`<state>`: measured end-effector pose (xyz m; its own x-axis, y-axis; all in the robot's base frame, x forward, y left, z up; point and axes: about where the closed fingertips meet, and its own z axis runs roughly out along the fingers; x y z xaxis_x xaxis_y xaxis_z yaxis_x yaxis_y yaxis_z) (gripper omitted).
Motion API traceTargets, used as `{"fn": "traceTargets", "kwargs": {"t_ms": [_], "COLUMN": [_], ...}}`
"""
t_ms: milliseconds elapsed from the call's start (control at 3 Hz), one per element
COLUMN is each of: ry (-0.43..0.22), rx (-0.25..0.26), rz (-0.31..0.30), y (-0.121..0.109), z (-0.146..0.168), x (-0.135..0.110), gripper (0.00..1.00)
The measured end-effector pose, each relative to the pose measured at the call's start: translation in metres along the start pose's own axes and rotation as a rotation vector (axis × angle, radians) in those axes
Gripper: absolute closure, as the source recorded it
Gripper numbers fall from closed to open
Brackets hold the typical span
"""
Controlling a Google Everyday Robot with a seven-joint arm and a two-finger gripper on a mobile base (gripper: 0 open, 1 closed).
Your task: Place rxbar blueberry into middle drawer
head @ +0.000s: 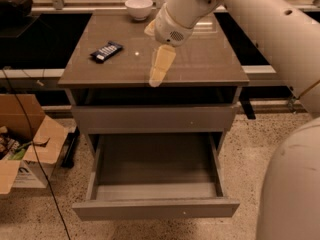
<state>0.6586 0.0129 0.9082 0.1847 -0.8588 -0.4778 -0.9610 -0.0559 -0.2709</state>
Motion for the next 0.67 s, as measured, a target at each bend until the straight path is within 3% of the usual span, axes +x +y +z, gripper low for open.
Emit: {"fn": "traceTargets", "kwargs": {"t_ms": [667], "ry": [-0.071], "rx": [-0.061], "rz": [-0.014], "y": [-0.047], "z": [0.05], "x": [-0.013], "gripper": [0.0]}}
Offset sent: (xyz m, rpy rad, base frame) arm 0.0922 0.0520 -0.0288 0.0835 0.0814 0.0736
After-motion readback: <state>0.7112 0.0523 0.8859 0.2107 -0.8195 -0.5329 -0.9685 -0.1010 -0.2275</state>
